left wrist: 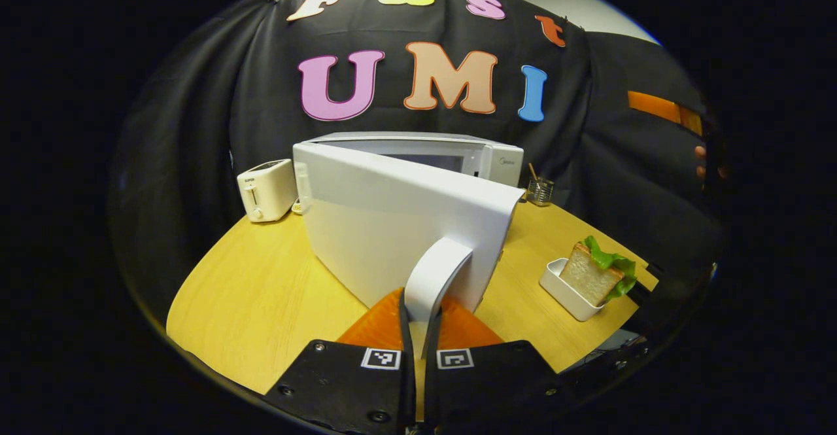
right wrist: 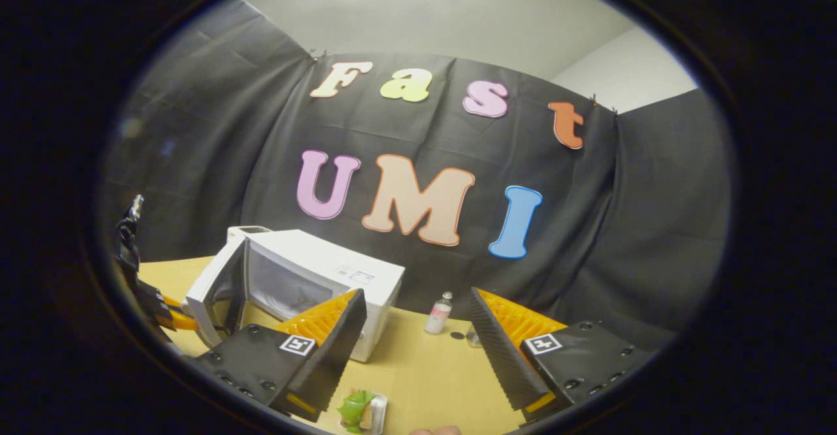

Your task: Open the microwave oven with the left hand, put the food in, and close the microwave oven.

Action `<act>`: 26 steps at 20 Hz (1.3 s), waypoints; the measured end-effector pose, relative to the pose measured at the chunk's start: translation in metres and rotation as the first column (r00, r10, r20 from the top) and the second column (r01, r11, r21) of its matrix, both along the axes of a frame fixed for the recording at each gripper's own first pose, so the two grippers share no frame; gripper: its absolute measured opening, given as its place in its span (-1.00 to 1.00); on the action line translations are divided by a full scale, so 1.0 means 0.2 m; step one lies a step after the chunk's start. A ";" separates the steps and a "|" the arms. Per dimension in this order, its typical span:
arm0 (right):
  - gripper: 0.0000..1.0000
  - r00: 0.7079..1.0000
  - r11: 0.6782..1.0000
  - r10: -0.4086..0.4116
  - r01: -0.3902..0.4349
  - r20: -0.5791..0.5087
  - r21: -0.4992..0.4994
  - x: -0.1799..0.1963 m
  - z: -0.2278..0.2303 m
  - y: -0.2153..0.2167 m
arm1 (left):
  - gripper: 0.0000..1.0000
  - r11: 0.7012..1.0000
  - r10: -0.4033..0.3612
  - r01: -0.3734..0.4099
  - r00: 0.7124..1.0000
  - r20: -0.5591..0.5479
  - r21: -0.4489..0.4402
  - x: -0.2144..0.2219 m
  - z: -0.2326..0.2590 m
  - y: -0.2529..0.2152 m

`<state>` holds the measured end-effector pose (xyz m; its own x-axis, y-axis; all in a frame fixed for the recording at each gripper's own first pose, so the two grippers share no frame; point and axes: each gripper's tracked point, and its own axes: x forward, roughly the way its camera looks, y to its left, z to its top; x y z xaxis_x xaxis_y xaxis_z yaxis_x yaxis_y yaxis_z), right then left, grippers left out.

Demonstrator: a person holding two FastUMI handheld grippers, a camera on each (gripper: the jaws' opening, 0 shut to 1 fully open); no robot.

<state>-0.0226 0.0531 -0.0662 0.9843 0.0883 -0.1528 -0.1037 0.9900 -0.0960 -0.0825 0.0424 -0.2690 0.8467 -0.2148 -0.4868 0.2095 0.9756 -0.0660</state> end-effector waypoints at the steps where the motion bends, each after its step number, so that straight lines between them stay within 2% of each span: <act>1: 0.96 1.000 1.000 0.001 -0.001 -0.001 0.001 -0.01 0.00 0.02 | -0.88 1.000 0.012 -0.012 1.000 0.005 0.004 -0.01 0.01 0.04; 6: 0.94 0.999 1.000 -0.012 0.013 -0.037 0.021 -0.05 -0.09 0.07 | -0.87 0.996 0.081 -0.081 0.997 0.004 0.036 -0.05 0.00 0.22; 8: 0.96 0.998 1.000 -0.013 0.015 -0.064 0.022 -0.08 -0.14 0.08 | -0.80 0.994 0.087 -0.087 0.996 0.007 0.065 -0.06 0.01 0.27; 9: 1.00 0.996 1.000 -0.010 0.012 -0.083 0.028 -0.09 -0.18 0.09 | -0.64 0.992 0.097 -0.097 0.995 0.006 0.075 -0.05 -0.02 0.31; 10: 0.96 0.995 0.999 -0.013 0.017 -0.102 0.039 -0.11 -0.23 0.09 | -0.53 0.987 0.128 -0.123 0.991 -0.044 0.100 -0.06 -0.08 0.38; 11: 0.96 0.993 0.998 -0.017 0.023 -0.121 0.053 -0.12 -0.26 0.09 | -0.02 0.984 0.156 -0.148 0.985 -0.078 0.098 -0.07 -0.12 0.43; 13: 0.96 0.988 0.997 -0.025 0.036 -0.153 0.067 -0.14 -0.33 0.08 | 1.00 0.983 0.180 -0.177 0.981 -0.072 0.046 -0.09 -0.08 0.47; 15: 0.99 0.983 0.997 -0.032 0.044 -0.181 0.062 -0.16 -0.39 0.08 | 0.99 0.979 0.196 -0.193 0.979 -0.050 0.063 -0.09 -0.06 0.50; 20: 1.00 0.965 0.998 -0.017 0.030 -0.263 0.046 -0.24 -0.59 0.12 | 1.00 0.981 0.180 -0.177 0.983 -0.032 0.081 -0.13 0.02 0.54; 22: 0.96 0.955 0.998 -0.015 0.031 -0.296 0.050 -0.27 -0.67 0.13 | 1.00 0.980 0.181 -0.178 0.983 -0.022 0.084 -0.17 0.07 0.55; 26: 0.96 0.916 0.997 -0.004 0.034 -0.402 0.068 -0.34 -0.91 0.15 | 1.00 0.979 0.152 -0.152 0.988 0.008 0.137 -0.23 0.16 0.57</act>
